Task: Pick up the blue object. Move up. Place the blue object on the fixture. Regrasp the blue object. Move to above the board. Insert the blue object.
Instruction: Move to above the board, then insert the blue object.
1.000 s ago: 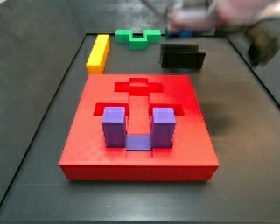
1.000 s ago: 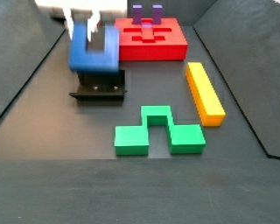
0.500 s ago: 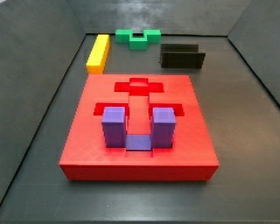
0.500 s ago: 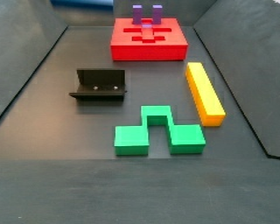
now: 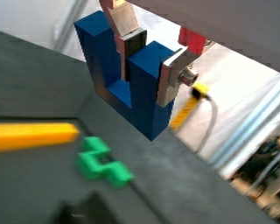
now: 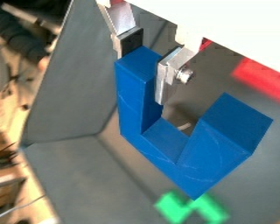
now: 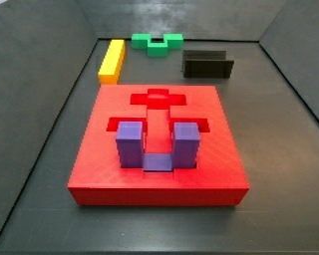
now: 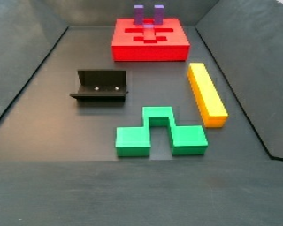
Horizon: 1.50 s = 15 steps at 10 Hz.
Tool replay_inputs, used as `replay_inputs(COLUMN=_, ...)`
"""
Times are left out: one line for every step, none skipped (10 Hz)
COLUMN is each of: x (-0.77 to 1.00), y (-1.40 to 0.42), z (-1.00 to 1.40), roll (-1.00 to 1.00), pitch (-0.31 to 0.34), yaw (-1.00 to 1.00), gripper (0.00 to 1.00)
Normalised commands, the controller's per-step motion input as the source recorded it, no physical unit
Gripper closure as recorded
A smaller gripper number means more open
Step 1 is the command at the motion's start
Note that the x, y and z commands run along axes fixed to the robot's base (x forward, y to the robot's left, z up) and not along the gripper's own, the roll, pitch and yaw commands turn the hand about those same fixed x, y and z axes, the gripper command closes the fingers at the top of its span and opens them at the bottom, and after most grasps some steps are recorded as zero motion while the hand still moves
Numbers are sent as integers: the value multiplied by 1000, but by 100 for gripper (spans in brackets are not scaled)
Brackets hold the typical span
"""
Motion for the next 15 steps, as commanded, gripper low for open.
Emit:
replay_inputs(x=-1400, y=-1377, z=275, roll=-1000, pitch=96, yaw=-109, gripper=100)
replay_inputs(x=-1400, y=-1355, z=284, roll=-1000, pitch=102, yaw=-99, gripper=100)
replay_inputs(x=-885, y=-838, z=181, roll=-1000, pitch=113, yaw=-93, gripper=100)
replay_inputs(x=-625, y=-565, z=125, roll=-1000, pitch=115, yaw=-87, gripper=100)
replay_inputs(x=-287, y=-229, z=47, roll=-1000, pitch=118, yaw=-71, gripper=100)
replay_inputs(x=-157, y=-88, z=25, roll=-1000, pitch=113, yaw=-64, gripper=100)
replay_inputs(x=-108, y=-43, z=16, roll=-1000, pitch=104, yaw=-54, gripper=100)
replay_inputs(x=-93, y=-9, z=15, roll=-1000, pitch=92, yaw=-47, gripper=100)
replay_inputs(x=-82, y=18, z=5, roll=-929, pitch=63, yaw=-32, gripper=100)
replay_inputs(x=-70, y=35, z=3, roll=-695, pitch=25, yaw=-19, gripper=100)
replay_inputs(x=-63, y=26, z=4, roll=-483, pitch=-2, yaw=-14, gripper=100)
replay_inputs(x=-50, y=14, z=-1, roll=-314, pitch=-20, yaw=-8, gripper=100)
replay_inputs(x=74, y=0, z=-183, roll=-21, pitch=0, yaw=71, gripper=100)
replay_inputs(x=-151, y=0, z=-23, roll=0, pitch=-19, yaw=0, gripper=100)
replay_inputs(x=-140, y=0, z=-54, roll=21, pitch=-21, yaw=0, gripper=100)
